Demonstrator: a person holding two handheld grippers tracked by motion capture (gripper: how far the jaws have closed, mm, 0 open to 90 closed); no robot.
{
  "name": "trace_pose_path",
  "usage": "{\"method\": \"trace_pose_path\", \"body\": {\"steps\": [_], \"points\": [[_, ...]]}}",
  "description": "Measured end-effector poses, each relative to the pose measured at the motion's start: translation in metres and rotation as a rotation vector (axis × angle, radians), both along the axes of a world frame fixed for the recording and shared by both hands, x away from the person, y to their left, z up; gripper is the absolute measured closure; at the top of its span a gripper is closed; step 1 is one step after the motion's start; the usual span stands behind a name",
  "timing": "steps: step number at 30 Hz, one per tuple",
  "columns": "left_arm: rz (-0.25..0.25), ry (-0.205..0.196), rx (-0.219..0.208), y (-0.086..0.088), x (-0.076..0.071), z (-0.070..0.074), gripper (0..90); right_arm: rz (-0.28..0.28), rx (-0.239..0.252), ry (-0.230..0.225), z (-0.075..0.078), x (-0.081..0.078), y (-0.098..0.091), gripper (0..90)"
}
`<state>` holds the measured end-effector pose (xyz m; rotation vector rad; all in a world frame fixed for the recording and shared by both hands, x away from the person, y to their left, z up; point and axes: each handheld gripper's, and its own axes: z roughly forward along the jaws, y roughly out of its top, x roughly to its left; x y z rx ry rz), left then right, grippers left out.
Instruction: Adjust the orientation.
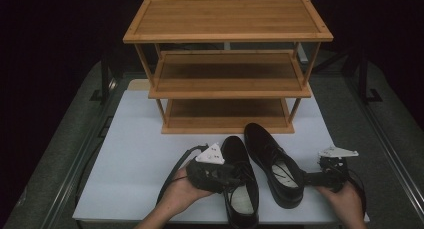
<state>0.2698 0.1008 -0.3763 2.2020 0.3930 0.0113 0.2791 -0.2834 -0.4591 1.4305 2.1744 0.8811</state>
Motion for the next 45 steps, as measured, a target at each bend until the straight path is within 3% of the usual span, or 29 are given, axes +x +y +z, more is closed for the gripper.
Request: {"method": "trace_pose_path", "body": {"steps": [3,9,16,20,27,35,45], "points": [[-0.003,0.004,0.003,0.0,0.001,0.0,52.2,0.0,0.0,0.0,0.0,0.0,0.0,0.0],[-0.041,-0.007,0.007,0.0,-0.004,0.005,73.8,0.0,0.0,-0.001,0.0,0.0,0.0,0.0],[-0.019,-0.048,0.035,0.004,-0.006,0.009,87.1,0.0,0.0,0.0,0.0,0.0,0.0,0.0],[-0.003,-0.058,0.037,0.008,-0.006,0.011,87.8,0.0,0.0,0.0,0.0,0.0,0.0,0.0],[0.045,-0.109,0.044,0.018,-0.001,0.021,88.5,0.0,0.0,0.0,0.0,0.0,0.0,0.0],[0.112,-0.121,0.026,0.039,0.011,0.03,88.9,-0.001,0.0,0.0,0.0,0.0,0.0,0.0],[0.205,-0.128,0.004,0.064,0.029,0.03,88.9,0.0,0.0,0.0,0.0,0.0,0.0,0.0]]}}
